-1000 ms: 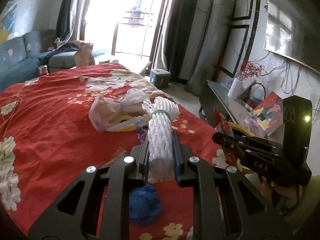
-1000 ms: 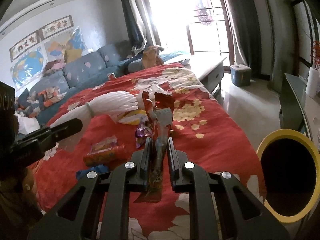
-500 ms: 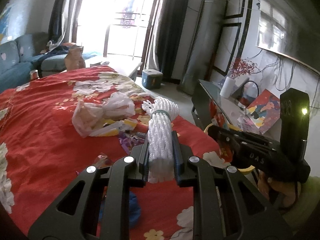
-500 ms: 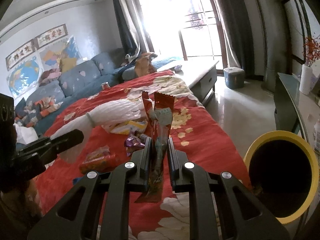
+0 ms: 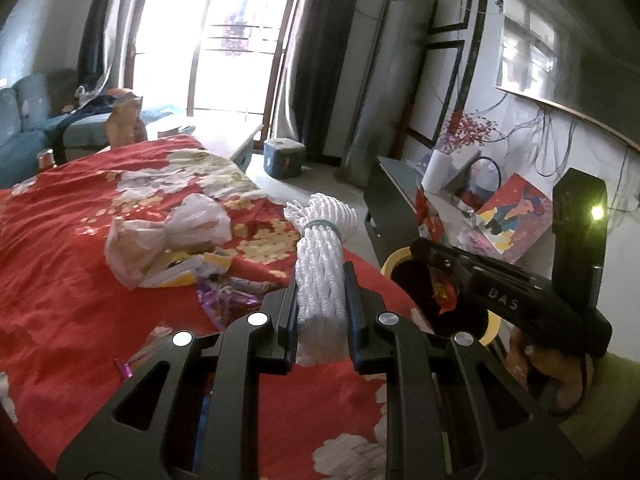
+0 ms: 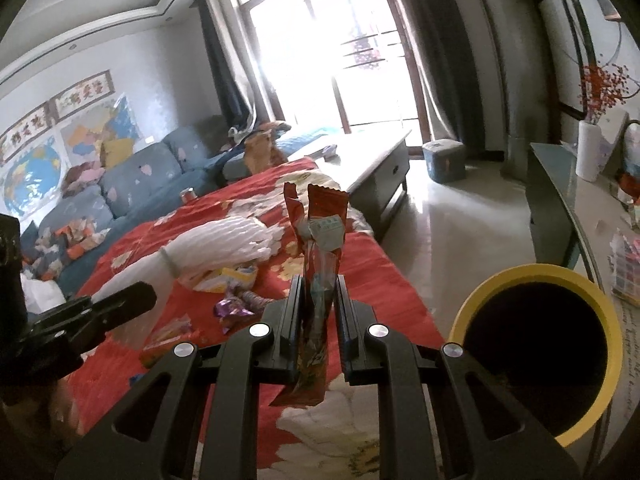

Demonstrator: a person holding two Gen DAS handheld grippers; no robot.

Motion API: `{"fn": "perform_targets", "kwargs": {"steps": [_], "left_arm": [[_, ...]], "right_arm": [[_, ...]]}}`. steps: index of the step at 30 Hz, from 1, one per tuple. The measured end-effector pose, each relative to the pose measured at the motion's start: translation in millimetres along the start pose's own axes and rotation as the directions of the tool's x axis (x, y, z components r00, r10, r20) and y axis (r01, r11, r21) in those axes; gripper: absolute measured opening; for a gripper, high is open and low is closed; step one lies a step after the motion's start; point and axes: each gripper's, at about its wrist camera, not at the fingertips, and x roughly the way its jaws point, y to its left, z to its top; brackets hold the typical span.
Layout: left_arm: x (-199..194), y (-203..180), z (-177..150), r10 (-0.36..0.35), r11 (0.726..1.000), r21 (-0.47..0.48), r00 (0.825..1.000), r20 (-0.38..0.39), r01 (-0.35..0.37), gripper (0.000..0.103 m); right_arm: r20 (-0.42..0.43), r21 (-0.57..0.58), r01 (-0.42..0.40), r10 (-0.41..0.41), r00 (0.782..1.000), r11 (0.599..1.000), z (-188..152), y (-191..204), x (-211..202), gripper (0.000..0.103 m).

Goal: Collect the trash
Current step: 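Carry the foam net and candy wrapper over the bin with both tools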

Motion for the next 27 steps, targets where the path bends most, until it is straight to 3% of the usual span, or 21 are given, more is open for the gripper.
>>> {"fn": "perform_targets", "kwargs": {"steps": [27], "left_arm": [[38.6, -62.8, 10.5, -0.098, 0.990, 0.102, 0.994, -0.042, 0.101, 0.014]], "right_arm": [[0.062, 0.125, 0.120, -0.128, 0.990, 0.985, 13.5, -66.5, -19.9, 0.015]]}}
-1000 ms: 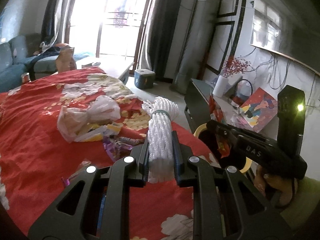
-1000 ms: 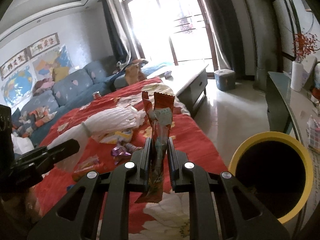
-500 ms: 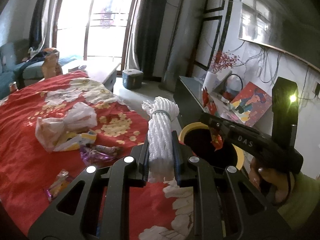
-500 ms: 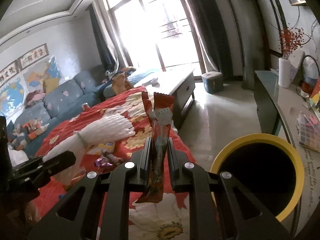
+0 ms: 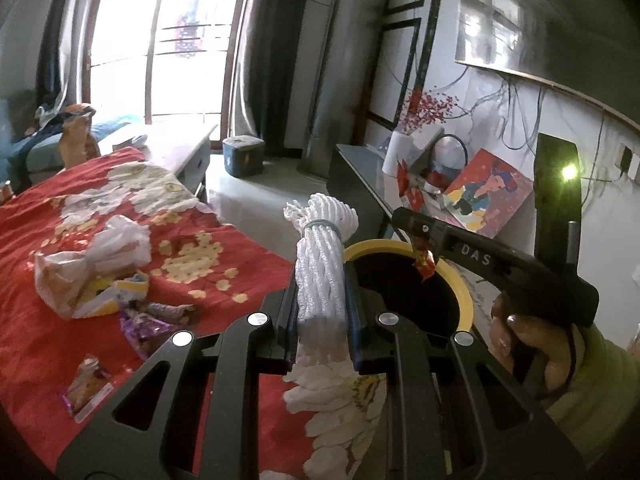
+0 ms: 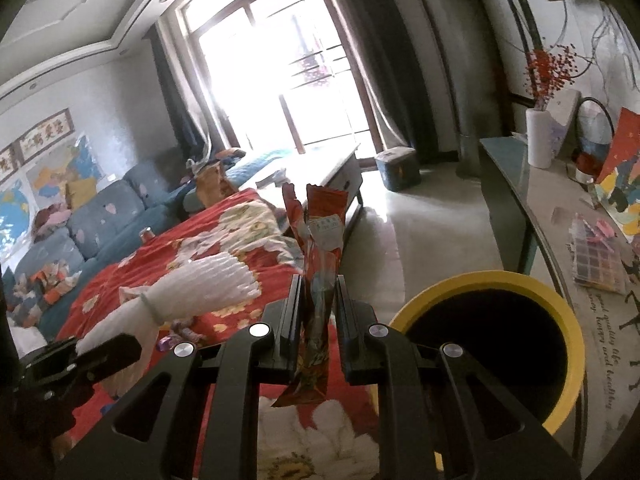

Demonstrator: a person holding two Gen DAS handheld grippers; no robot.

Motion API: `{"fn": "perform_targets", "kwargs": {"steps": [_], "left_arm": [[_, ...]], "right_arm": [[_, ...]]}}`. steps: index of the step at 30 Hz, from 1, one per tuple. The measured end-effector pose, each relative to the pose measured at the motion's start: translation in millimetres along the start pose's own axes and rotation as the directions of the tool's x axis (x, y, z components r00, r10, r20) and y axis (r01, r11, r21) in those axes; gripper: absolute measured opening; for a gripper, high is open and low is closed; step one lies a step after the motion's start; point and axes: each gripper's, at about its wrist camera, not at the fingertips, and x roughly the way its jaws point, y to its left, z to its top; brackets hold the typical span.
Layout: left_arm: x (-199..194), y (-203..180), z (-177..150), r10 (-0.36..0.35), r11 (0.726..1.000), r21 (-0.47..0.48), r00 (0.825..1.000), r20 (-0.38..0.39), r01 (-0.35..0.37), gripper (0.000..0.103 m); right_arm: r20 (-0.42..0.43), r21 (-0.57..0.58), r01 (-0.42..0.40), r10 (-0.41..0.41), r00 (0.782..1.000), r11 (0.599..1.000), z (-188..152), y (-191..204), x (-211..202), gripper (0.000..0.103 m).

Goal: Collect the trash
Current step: 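Carry the foam net and candy wrapper over the bin with both tools, then open both tools over the bin to drop the foam net and wrapper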

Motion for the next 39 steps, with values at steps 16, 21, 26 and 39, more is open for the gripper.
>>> {"fn": "perform_targets", "kwargs": {"steps": [16, 21, 26, 39], "left_arm": [[41.7, -40.5, -0.6, -0.058, 0.997, 0.054, 0.996, -0.069, 0.062, 0.014], [57.7, -53.0, -3.0, -0.069, 0.994, 0.076, 0.993, -0.097, 0.077, 0.014], [75.7, -65.3, -6.6, -0.084, 0.991, 0.089, 0.988, -0.129, 0.096, 0.014], [116.2, -84.2, -19.9, -0.102, 0.985, 0.119, 0.973, -0.207, 0.128, 0.014]], "right_arm": [[-0.003, 0.076, 0.106, -0.106, 0.994, 0.991, 6.2, -60.4, -2.6, 0.015], [-0.020, 0.098, 0.143, -0.142, 0.990, 0.985, 3.2, -80.3, 2.1, 0.015], [-0.037, 0.118, 0.168, -0.164, 0.986, 0.979, -0.2, -98.3, 7.6, 0.015], [-0.092, 0.168, 0.215, -0.202, 0.975, 0.962, -13.1, -134.7, 18.9, 0.017]]}}
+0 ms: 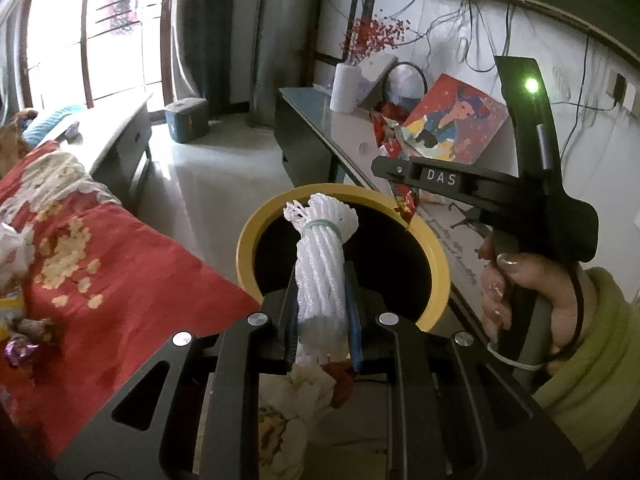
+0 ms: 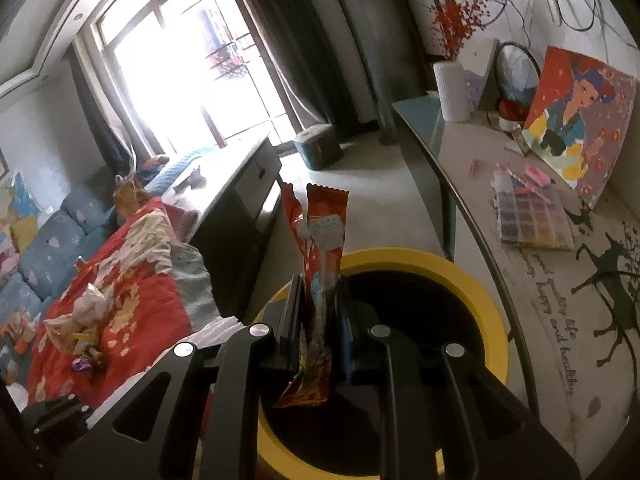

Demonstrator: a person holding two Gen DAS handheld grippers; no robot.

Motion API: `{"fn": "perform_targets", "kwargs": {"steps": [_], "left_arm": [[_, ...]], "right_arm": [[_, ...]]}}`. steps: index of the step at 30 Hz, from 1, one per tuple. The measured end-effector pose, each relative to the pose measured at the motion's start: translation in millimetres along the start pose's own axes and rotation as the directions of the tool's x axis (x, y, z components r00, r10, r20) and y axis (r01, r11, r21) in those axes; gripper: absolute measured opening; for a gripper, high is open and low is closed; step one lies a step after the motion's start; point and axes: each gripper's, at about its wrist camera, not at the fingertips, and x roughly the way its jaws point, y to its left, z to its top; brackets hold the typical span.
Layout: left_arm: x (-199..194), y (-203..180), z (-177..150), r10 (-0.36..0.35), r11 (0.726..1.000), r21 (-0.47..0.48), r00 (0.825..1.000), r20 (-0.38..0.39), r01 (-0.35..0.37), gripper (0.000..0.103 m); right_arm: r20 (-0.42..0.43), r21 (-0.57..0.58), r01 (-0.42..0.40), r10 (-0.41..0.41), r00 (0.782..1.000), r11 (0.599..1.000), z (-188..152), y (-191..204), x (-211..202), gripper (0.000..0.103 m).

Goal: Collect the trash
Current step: 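Open both tools over the bin to drop the foam net and wrapper, then move both tools back toward the remaining wrappers on the bedspread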

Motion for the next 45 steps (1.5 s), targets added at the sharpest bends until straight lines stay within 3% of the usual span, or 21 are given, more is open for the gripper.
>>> {"fn": "perform_targets", "kwargs": {"steps": [11, 13, 15, 17, 19, 21, 23, 26, 34, 45], "left_arm": [[34.1, -0.7, 2.3, -0.025, 1.000, -0.010, 0.999, -0.045, 0.025, 0.014], [38.2, 1.7, 2.5, -0.029, 0.999, -0.019, 0.998, -0.048, 0.028, 0.018], [39.3, 4.7, 2.2, -0.032, 0.999, -0.036, 0.999, -0.043, 0.030, 0.037], [37.6, 6.1, 2.5, -0.032, 0.998, -0.047, 0.999, -0.029, 0.031, 0.051], [34.1, 8.4, 2.9, -0.031, 0.998, -0.057, 0.999, -0.014, 0.030, 0.059], [27.2, 10.4, 3.3, -0.021, 0.997, -0.073, 1.000, 0.002, 0.021, 0.074], [20.0, 13.3, 4.5, -0.011, 0.996, -0.089, 1.000, 0.026, 0.013, 0.083], [6.8, 18.7, 5.5, 0.013, 0.994, -0.107, 0.998, 0.056, -0.007, 0.092], [-16.9, 27.1, 4.1, 0.056, 0.989, -0.140, 0.994, 0.092, -0.043, 0.092], [-51.9, 49.4, 2.0, 0.125, 0.976, -0.196, 0.982, 0.144, -0.095, 0.092]], "right_arm": [[-0.024, 0.035, 0.022, -0.022, 0.999, 0.999, -4.0, -18.5, 9.9, 0.018], [-0.025, 0.042, 0.023, -0.022, 0.999, 0.999, -3.7, -20.3, 10.3, 0.018], [-0.024, 0.047, 0.028, -0.027, 0.999, 0.998, -2.5, -21.2, 10.1, 0.022], [-0.015, 0.051, 0.038, -0.037, 0.999, 0.998, -2.1, -21.8, 8.8, 0.046], [-0.011, 0.050, 0.048, -0.048, 0.999, 0.998, -1.3, -22.1, 7.5, 0.049], [-0.006, 0.054, 0.052, -0.052, 0.999, 0.997, -0.9, -22.1, 5.4, 0.055], [0.007, 0.048, 0.059, -0.059, 0.998, 0.997, -0.1, -19.7, 2.6, 0.065], [0.021, 0.038, 0.067, -0.068, 0.997, 0.997, 1.4, -15.3, -1.1, 0.071], [0.051, 0.009, 0.055, -0.056, 0.997, 0.998, 3.6, 0.7, -11.5, 0.080], [0.077, -0.050, 0.011, -0.007, 0.997, 0.999, 3.0, 36.1, -25.9, 0.081]]}}
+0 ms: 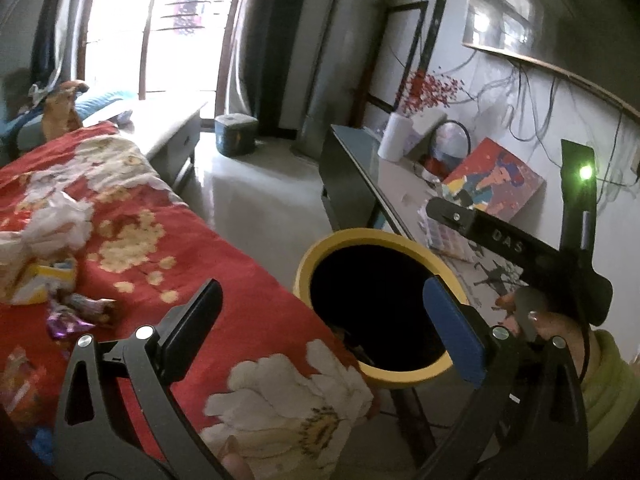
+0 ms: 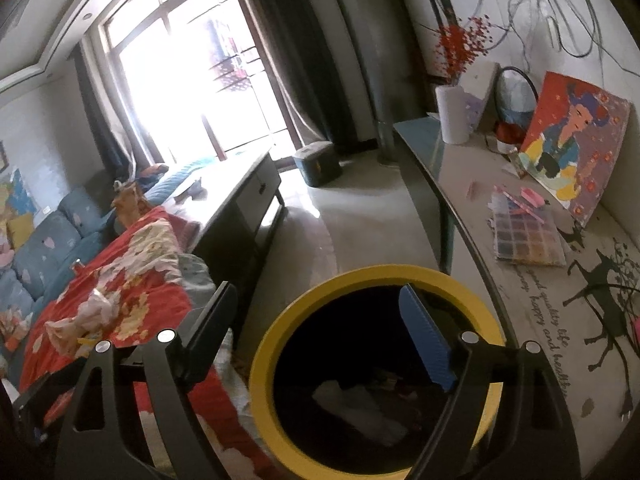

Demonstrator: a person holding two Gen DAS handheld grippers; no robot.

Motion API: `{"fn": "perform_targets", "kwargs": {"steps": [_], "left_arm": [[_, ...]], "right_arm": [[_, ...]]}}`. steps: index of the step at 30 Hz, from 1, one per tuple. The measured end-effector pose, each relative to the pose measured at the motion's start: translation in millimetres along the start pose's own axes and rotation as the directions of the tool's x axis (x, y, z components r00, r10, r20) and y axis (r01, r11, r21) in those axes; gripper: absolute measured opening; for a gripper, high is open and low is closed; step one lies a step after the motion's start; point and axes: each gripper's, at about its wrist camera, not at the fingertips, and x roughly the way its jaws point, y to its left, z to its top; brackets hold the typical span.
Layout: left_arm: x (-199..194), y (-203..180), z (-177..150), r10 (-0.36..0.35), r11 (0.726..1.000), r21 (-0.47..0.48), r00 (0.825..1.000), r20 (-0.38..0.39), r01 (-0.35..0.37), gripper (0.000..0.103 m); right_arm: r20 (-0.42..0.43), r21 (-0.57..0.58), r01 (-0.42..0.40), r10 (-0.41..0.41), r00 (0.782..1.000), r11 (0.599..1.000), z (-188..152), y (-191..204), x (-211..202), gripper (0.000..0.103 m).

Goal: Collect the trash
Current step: 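Move both tools back toward the remaining wrappers on the bedspread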

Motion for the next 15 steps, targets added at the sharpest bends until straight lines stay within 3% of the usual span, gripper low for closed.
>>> {"fn": "perform_targets", "kwargs": {"steps": [15], "left_arm": [[-37.1, 32.6, 0.8, 0.095, 0.995, -0.030, 0.993, 0.070, -0.093, 0.092]], "right_arm": [[0.003, -0.079, -0.074, 0.074, 0.997, 0.994, -5.0, 48.2, -12.0, 0.082]]}}
